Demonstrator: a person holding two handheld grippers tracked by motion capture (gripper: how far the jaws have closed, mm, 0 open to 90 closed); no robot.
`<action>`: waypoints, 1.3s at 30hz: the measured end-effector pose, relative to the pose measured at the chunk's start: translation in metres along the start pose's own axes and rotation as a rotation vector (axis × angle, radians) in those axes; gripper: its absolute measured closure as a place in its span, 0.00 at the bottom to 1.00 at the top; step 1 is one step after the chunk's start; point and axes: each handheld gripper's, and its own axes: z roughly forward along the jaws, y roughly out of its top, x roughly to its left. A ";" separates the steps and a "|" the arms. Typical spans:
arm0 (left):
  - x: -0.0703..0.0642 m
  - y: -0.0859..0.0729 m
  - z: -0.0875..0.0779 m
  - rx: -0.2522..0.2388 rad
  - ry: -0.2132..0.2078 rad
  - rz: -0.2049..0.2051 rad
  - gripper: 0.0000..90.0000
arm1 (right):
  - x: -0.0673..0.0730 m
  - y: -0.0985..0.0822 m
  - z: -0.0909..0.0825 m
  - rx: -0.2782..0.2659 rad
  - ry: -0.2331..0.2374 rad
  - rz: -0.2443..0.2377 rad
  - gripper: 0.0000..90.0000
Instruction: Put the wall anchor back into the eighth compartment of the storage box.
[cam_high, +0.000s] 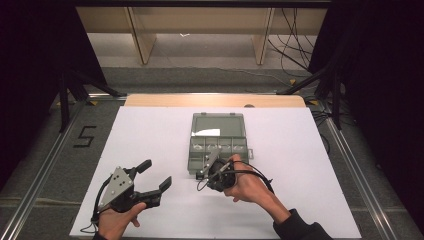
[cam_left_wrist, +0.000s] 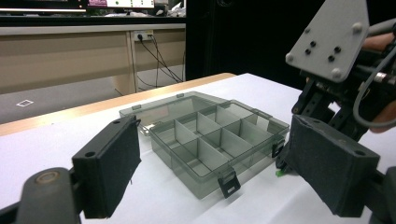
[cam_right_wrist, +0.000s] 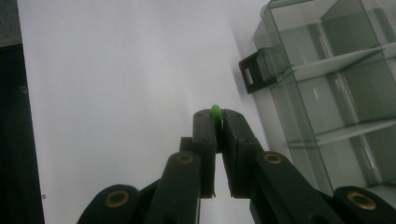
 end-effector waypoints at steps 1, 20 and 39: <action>0.000 0.000 0.000 -0.001 0.001 -0.002 0.19 | -0.001 -0.001 -0.002 -0.006 -0.003 0.001 0.94; 0.000 0.000 -0.001 0.000 0.003 -0.006 0.19 | -0.015 -0.026 -0.038 -0.062 -0.064 0.046 0.94; 0.000 0.000 0.000 0.001 0.004 -0.009 0.19 | -0.037 -0.047 -0.058 -0.080 -0.145 0.122 0.94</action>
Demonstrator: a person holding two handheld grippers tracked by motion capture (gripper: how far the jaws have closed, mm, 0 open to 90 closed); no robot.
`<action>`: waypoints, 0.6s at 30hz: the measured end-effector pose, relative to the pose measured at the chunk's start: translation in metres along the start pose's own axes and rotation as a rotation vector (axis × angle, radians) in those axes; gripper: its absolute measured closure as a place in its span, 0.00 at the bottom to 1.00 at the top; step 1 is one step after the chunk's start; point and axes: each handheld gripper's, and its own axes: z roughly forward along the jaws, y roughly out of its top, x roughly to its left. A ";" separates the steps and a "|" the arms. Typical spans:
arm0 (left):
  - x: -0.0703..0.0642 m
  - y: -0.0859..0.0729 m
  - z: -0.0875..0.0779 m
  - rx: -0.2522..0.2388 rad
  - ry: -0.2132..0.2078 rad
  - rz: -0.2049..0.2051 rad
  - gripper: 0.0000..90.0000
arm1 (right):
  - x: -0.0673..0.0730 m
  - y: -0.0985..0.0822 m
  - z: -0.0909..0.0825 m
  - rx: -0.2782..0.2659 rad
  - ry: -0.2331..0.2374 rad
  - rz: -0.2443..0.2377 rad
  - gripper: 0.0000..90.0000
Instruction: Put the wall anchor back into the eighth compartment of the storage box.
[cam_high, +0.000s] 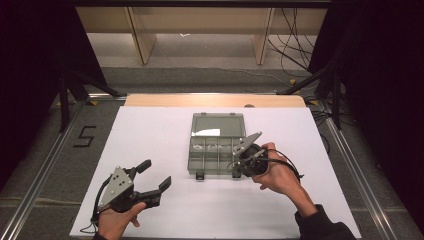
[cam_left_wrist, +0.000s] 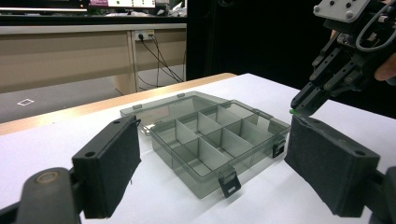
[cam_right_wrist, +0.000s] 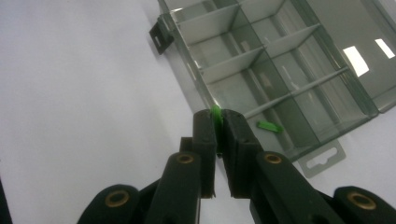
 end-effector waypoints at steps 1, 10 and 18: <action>0.000 0.000 0.000 -0.001 0.000 0.000 0.19 | -0.002 -0.001 -0.001 0.003 -0.006 0.002 0.94; 0.000 0.000 0.000 -0.001 0.001 -0.002 0.19 | -0.011 -0.006 -0.004 0.010 -0.025 0.025 0.94; 0.000 0.000 0.000 -0.001 0.001 0.000 0.19 | -0.018 -0.010 -0.002 0.005 -0.049 0.037 0.94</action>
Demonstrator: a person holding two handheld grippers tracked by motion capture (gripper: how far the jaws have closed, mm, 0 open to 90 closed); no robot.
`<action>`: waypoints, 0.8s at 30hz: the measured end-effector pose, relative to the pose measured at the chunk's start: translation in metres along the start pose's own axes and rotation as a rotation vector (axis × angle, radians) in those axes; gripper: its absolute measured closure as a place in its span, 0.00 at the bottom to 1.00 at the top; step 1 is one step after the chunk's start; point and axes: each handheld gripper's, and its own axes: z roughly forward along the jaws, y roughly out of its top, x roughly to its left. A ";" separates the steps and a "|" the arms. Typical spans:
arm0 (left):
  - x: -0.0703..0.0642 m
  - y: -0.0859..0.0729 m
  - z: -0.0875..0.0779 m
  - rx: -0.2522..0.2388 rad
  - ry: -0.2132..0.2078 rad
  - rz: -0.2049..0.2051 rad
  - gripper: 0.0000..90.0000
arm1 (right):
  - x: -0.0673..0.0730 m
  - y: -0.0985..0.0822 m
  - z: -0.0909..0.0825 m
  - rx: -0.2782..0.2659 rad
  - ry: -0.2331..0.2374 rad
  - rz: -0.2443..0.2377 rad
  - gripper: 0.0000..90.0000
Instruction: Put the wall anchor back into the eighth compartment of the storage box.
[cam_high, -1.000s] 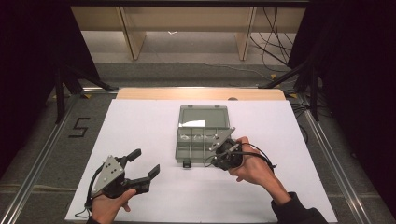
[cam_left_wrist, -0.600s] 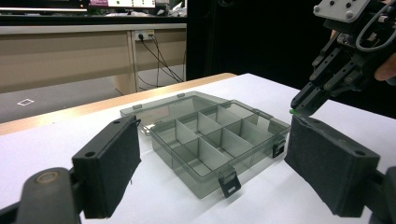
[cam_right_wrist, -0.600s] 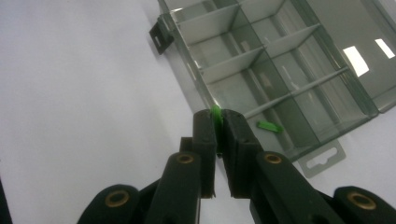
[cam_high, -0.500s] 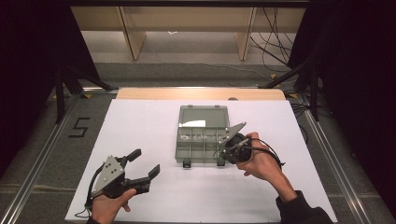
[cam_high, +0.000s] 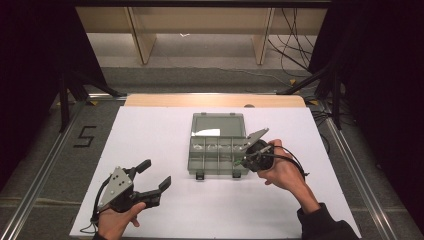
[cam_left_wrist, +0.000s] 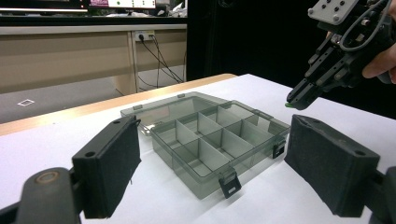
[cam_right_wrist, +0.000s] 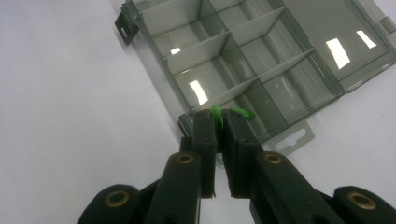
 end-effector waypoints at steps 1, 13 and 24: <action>0.000 0.000 0.000 0.000 0.000 0.000 0.19 | -0.001 0.000 0.000 0.002 -0.003 0.004 0.94; 0.000 0.000 0.000 -0.003 -0.003 0.003 0.19 | -0.010 -0.003 0.010 0.008 -0.026 0.021 0.94; -0.001 0.000 0.000 -0.003 -0.001 0.002 0.19 | -0.016 -0.002 0.030 0.005 -0.033 0.026 0.94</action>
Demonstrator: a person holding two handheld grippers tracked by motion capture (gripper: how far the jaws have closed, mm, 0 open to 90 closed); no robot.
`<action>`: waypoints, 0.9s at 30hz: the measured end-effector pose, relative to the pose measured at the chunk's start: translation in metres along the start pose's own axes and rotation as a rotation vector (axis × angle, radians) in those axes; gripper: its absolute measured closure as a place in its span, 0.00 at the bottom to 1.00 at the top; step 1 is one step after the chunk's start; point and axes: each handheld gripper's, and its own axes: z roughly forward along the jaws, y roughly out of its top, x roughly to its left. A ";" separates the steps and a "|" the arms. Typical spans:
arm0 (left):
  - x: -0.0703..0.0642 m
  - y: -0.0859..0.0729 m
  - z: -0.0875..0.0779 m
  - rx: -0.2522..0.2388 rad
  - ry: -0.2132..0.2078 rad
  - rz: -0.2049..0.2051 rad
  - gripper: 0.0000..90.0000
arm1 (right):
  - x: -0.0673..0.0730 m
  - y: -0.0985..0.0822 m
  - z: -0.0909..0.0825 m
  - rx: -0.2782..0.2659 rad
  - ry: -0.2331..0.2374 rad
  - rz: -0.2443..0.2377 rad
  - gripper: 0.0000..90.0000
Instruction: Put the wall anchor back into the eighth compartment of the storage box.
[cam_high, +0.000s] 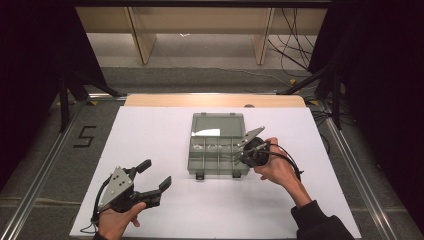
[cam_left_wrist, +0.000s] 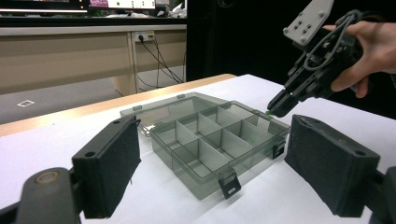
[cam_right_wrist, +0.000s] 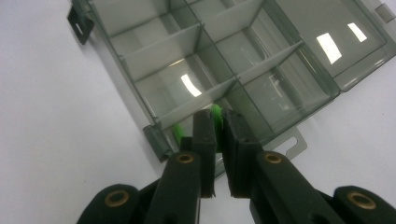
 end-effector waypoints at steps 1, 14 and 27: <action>0.000 0.000 0.000 -0.001 -0.002 0.001 0.19 | -0.001 0.000 0.002 0.012 0.003 0.007 0.94; 0.000 0.000 0.000 -0.008 -0.008 0.003 0.19 | -0.003 -0.004 0.013 -0.020 0.002 0.052 0.83; 0.000 0.000 0.000 -0.009 -0.009 0.003 0.19 | 0.004 -0.008 -0.017 -0.249 -0.004 0.151 0.48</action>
